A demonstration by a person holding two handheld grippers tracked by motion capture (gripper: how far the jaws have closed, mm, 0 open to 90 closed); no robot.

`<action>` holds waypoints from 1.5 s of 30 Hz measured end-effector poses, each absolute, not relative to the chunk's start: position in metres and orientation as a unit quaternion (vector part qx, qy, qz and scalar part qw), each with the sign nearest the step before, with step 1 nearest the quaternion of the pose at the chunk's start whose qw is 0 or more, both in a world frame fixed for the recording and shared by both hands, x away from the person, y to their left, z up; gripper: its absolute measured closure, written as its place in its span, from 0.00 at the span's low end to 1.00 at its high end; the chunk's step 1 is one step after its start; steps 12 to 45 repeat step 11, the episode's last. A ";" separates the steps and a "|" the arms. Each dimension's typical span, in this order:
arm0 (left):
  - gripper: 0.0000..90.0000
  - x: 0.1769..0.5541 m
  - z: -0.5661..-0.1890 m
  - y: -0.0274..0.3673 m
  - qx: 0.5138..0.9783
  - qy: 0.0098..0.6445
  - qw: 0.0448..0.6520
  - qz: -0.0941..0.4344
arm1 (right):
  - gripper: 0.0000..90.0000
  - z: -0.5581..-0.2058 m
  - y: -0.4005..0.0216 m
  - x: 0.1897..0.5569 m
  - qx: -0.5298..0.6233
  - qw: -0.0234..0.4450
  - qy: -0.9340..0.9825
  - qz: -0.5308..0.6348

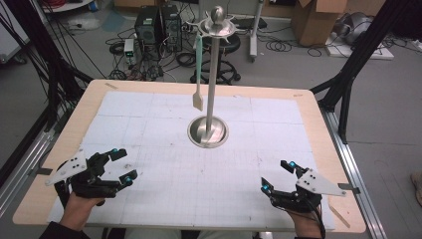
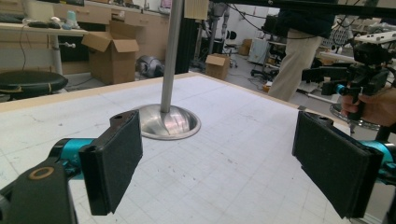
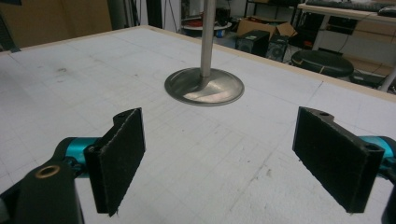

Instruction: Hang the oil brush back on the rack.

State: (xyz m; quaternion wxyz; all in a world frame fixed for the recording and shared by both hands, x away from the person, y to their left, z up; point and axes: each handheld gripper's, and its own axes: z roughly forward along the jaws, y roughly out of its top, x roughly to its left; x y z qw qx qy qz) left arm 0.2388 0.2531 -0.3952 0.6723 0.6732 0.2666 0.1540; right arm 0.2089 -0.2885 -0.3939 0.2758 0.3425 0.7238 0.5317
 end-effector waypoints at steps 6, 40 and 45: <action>0.18 0.239 -0.395 0.254 0.672 0.268 0.672 0.156 | 0.18 -0.394 -0.288 0.209 0.341 0.274 0.724 0.534; 0.18 0.240 -0.395 0.254 0.669 0.270 0.674 0.156 | 0.18 -0.394 -0.289 0.208 0.344 0.274 0.722 0.535; 0.18 0.240 -0.395 0.254 0.669 0.270 0.674 0.156 | 0.18 -0.394 -0.289 0.208 0.344 0.274 0.722 0.535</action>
